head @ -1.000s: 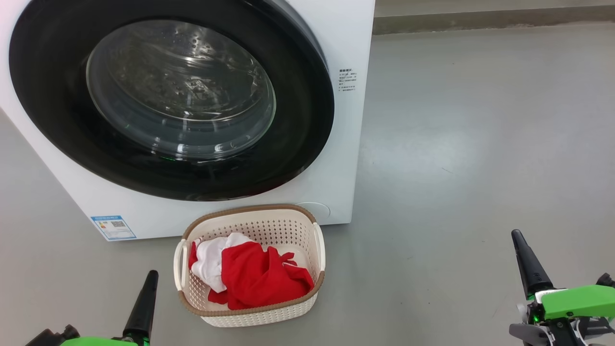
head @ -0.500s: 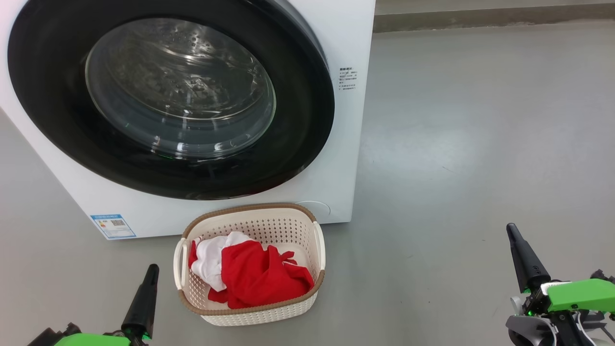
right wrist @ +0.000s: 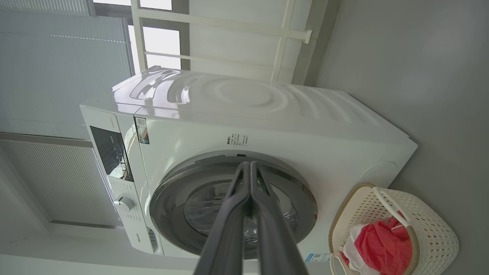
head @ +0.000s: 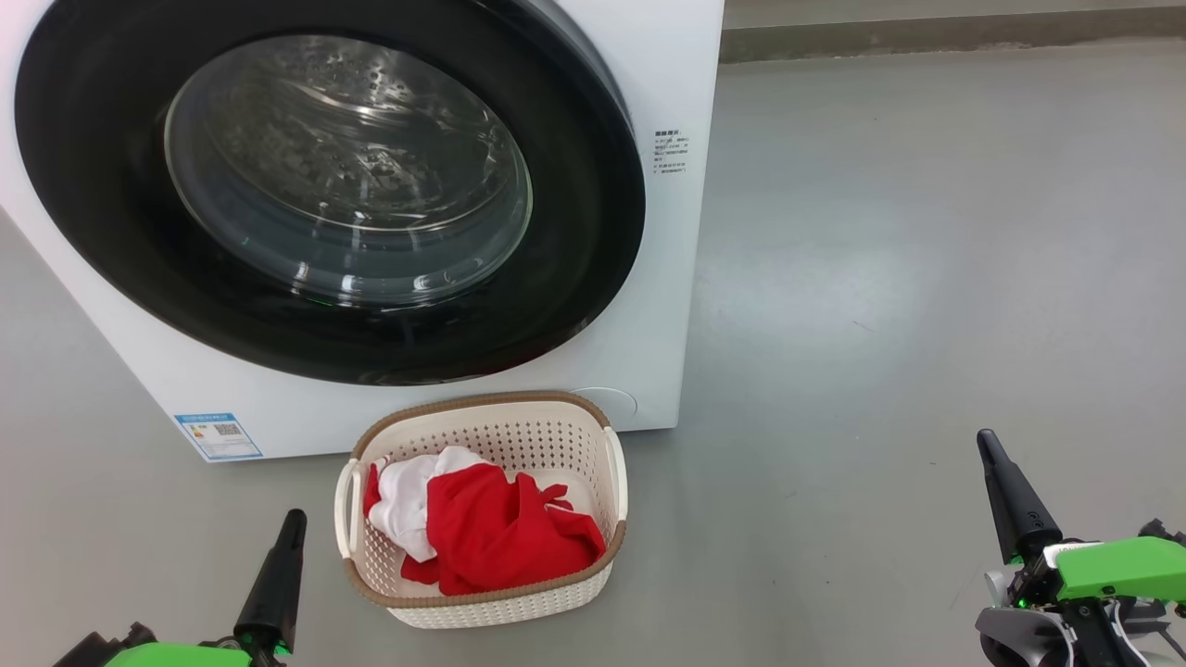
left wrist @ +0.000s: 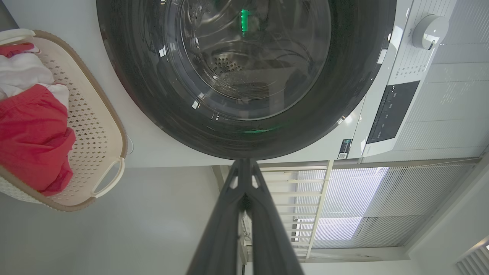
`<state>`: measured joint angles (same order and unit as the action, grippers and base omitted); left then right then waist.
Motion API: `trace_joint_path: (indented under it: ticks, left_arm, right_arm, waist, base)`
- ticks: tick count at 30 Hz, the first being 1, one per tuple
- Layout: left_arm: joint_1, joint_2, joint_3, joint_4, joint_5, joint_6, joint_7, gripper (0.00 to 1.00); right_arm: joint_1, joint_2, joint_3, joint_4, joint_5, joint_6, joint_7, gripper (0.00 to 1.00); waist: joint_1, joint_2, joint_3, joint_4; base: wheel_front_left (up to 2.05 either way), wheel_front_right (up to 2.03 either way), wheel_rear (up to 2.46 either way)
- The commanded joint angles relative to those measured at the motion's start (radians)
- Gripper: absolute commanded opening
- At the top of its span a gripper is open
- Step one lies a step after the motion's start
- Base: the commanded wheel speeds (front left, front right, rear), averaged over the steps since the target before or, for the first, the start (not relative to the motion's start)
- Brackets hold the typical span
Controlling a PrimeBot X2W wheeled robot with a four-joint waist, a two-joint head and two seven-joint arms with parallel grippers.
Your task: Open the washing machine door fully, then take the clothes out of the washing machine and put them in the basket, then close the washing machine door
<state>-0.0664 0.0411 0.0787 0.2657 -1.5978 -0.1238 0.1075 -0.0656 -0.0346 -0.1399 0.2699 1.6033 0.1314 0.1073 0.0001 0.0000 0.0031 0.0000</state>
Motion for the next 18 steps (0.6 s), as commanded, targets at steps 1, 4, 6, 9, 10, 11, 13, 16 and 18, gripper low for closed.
trace_joint_path:
  ticks: [1, 4, 6, 9, 10, 11, 13, 16, 18]
  left_arm:
    - [-0.042, 0.009, 0.035, -0.020, -0.011, -0.007, 0.006, 0.00]
    - [-0.042, 0.009, 0.035, -0.020, -0.011, -0.007, 0.006, 0.00]
    - [-0.042, 0.009, 0.035, -0.020, -0.011, -0.007, 0.006, 0.00]
    - [-0.042, 0.009, 0.035, -0.020, -0.011, -0.007, 0.006, 0.00]
    - [-0.042, 0.009, 0.035, -0.020, -0.011, -0.007, 0.006, 0.00]
    - [-0.042, 0.009, 0.035, -0.020, -0.011, -0.007, 0.006, 0.00]
    - [-0.042, 0.009, 0.035, -0.020, -0.011, -0.007, 0.006, 0.00]
    - [-0.042, 0.009, 0.035, -0.020, -0.011, -0.007, 0.006, 0.00]
    - [-0.042, 0.009, 0.035, -0.020, -0.011, -0.007, 0.006, 0.00]
  right_arm:
    - [-0.042, -0.016, 0.026, -0.025, 0.005, -0.001, 0.006, 0.00]
    - [-0.042, -0.016, 0.026, -0.025, 0.005, -0.001, 0.006, 0.00]
    - [-0.042, -0.016, 0.026, -0.025, 0.005, -0.001, 0.006, 0.00]
    - [-0.042, -0.016, 0.026, -0.025, 0.005, -0.001, 0.006, 0.00]
    - [-0.042, -0.016, 0.026, -0.025, 0.005, -0.001, 0.006, 0.00]
    - [-0.042, -0.016, 0.026, -0.025, 0.005, -0.001, 0.006, 0.00]
    - [-0.042, -0.016, 0.026, -0.025, 0.005, -0.001, 0.006, 0.00]
    - [-0.042, -0.016, 0.026, -0.025, 0.005, -0.001, 0.006, 0.00]
    - [-0.042, -0.016, 0.026, -0.025, 0.005, -0.001, 0.006, 0.00]
  waist:
    - [0.0000, 0.0000, 0.000, 0.000]
    - [0.0000, 0.0000, 0.000, 0.000]
    - [0.0000, 0.0000, 0.000, 0.000]
    - [0.0000, 0.0000, 0.000, 0.000]
    - [0.0000, 0.0000, 0.000, 0.000]
    - [0.0000, 0.0000, 0.000, 0.000]
    - [0.0000, 0.0000, 0.000, 0.000]
    - [0.0000, 0.0000, 0.000, 0.000]
    - [0.0000, 0.0000, 0.000, 0.000]
  base:
    - [0.00, 0.00, 0.00]
    - [0.00, 0.00, 0.00]
    - [0.00, 0.00, 0.00]
    - [0.00, 0.00, 0.00]
    - [0.00, 0.00, 0.00]
    - [0.00, 0.00, 0.00]
    - [0.00, 0.00, 0.00]
    - [0.00, 0.00, 0.00]
    - [0.00, 0.00, 0.00]
